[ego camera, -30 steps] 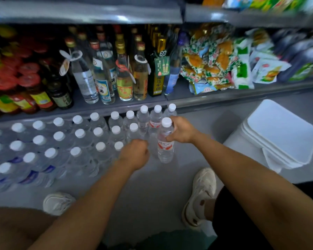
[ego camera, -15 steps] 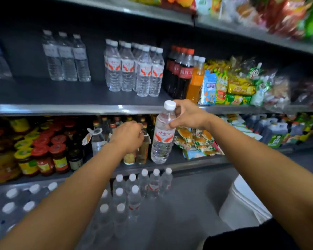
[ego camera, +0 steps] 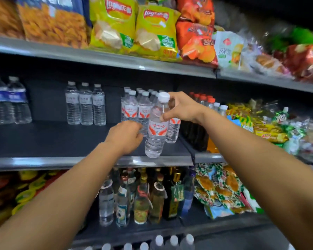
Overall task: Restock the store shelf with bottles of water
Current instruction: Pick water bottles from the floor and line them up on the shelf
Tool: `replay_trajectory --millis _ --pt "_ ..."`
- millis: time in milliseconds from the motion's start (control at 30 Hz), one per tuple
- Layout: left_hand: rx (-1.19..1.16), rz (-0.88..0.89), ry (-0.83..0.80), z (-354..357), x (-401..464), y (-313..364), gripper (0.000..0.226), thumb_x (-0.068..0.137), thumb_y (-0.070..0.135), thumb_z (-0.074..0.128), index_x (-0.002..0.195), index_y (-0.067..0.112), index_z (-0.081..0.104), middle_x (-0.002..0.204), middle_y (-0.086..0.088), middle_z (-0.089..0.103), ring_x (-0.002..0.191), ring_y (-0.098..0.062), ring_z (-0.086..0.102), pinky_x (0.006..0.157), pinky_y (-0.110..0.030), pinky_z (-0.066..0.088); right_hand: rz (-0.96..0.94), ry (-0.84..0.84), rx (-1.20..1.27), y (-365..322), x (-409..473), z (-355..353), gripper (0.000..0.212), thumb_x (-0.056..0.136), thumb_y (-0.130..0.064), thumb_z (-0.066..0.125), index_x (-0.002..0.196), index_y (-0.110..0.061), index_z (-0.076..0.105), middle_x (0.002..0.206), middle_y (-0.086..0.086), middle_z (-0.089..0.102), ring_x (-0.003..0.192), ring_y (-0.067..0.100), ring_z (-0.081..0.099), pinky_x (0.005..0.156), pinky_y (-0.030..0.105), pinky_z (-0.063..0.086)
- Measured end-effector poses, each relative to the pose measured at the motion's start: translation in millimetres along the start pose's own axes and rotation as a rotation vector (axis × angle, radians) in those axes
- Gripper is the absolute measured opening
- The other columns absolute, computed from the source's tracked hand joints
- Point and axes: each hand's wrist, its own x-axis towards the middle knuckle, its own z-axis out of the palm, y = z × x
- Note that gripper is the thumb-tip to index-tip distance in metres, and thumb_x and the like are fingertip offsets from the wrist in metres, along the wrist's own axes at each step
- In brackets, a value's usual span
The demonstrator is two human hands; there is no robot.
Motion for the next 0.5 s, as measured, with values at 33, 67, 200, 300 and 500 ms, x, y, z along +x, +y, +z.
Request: replay_trajectory --millis 33,67,200,300,500 --pt "-0.007 -0.004 0.000 3.6 4.7 -4.8 0.020 0.093 0.023 0.047 0.103 0.012 0.061 0.108 -0.006 0.063 0.096 -0.030 0.059 0.069 -0.036 0.046 -0.005 0.005 -0.007 1.4 9.7 2.2 0.034 0.063 0.006 0.081 0.086 -0.005 0.058 0.070 0.003 0.054 0.064 0.010 0.051 0.060 0.025 0.043" --pt "-0.011 -0.007 -0.006 7.5 8.8 -9.5 0.017 0.093 0.023 0.048 0.098 0.012 0.060 0.105 -0.006 0.063 0.094 -0.030 0.059 0.067 -0.035 0.044 -0.012 0.013 -0.007 5.6 19.9 5.0 0.036 0.062 0.004 0.082 0.087 -0.008 0.060 0.074 0.003 0.057 0.067 0.011 0.054 0.063 0.027 0.046" --pt "-0.016 -0.036 -0.041 34.9 30.9 -35.4 0.015 0.092 0.024 0.046 0.092 0.013 0.057 0.100 -0.006 0.061 0.091 -0.030 0.058 0.066 -0.036 0.045 -0.001 0.031 -0.032 25.4 65.1 20.6 0.038 0.064 0.006 0.080 0.089 -0.015 0.059 0.077 -0.004 0.059 0.067 0.002 0.056 0.063 0.020 0.045" --pt "-0.023 -0.050 -0.065 54.6 40.6 -47.4 0.013 0.092 0.023 0.045 0.082 0.016 0.047 0.100 -0.007 0.060 0.091 -0.031 0.056 0.066 -0.035 0.041 0.002 0.014 -0.069 40.0 90.2 28.2 0.036 0.068 0.005 0.079 0.087 -0.017 0.059 0.074 -0.010 0.056 0.059 -0.007 0.055 0.057 0.009 0.041" --pt "-0.051 -0.067 -0.092 80.5 54.0 -63.9 0.019 0.094 0.025 0.046 0.104 0.015 0.059 0.110 -0.006 0.062 0.099 -0.030 0.058 0.073 -0.036 0.046 0.055 -0.038 -0.116 64.8 116.7 33.7 0.038 0.071 -0.001 0.080 0.095 -0.020 0.057 0.073 -0.017 0.055 0.059 -0.008 0.056 0.056 0.009 0.039"
